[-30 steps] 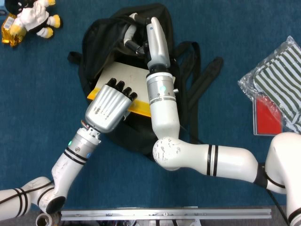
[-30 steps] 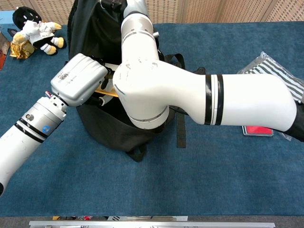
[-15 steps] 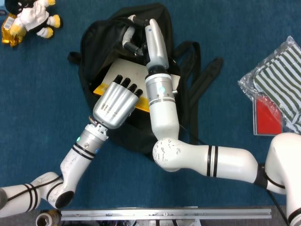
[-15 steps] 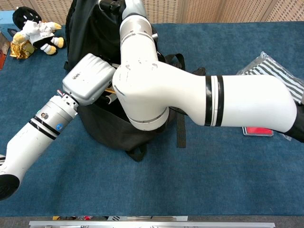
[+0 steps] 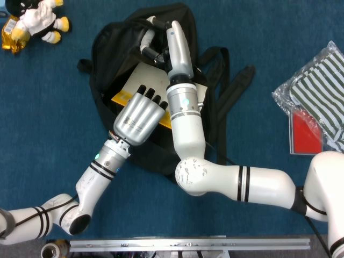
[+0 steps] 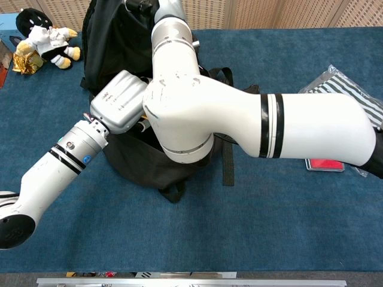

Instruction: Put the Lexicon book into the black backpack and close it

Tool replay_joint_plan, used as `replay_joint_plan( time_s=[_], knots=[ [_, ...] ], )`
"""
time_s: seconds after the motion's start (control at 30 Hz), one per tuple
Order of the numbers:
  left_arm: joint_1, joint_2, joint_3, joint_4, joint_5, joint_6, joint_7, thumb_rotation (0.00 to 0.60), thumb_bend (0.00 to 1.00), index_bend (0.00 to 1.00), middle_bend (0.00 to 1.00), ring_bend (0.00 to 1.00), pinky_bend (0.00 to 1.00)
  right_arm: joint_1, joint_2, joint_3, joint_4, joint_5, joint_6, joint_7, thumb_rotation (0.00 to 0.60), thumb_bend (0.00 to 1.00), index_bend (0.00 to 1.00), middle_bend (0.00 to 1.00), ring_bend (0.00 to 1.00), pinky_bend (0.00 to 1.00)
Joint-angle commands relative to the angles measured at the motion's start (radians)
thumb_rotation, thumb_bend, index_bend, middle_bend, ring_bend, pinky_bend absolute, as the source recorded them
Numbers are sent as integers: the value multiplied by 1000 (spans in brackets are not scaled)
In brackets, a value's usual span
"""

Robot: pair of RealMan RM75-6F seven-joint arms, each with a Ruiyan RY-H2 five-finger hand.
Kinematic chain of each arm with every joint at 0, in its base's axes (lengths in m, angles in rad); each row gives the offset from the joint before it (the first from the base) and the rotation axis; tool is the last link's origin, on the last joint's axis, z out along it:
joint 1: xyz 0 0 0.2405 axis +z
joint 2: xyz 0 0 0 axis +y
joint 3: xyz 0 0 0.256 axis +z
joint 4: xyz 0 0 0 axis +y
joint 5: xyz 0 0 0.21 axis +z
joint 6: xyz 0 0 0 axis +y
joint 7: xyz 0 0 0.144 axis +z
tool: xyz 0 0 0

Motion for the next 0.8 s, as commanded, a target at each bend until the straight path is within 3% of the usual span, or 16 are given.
replay_joint_plan(
  time_s=[0.03, 0.23, 0.33, 0.5, 0.8],
  knots=[
    [-6, -13, -7, 11, -12, -6, 6, 600, 363, 632, 632, 482, 477, -2, 1, -1, -2, 1, 1, -1, 600, 867, 931, 805, 794, 1000],
    [-14, -34, -14, 35, -29, -9, 35, 600, 362, 622, 626, 481, 477, -3, 3, -5, -4, 2, 0, -5, 600, 866, 931, 805, 794, 1000],
    [-2, -24, -17, 20, -47, 2, 51, 600, 356, 553, 594, 473, 477, -6, 6, -9, -6, -1, -1, -7, 600, 866, 931, 805, 794, 1000],
    [31, 18, -8, -58, -52, 51, 61, 600, 273, 433, 515, 445, 476, -12, 10, -16, -5, -1, -9, -9, 600, 866, 931, 805, 794, 1000],
    [74, 81, 24, -184, -51, 95, 104, 600, 250, 361, 446, 404, 471, -18, 14, -25, -6, -8, -9, -13, 600, 866, 931, 805, 794, 1000]
  ],
)
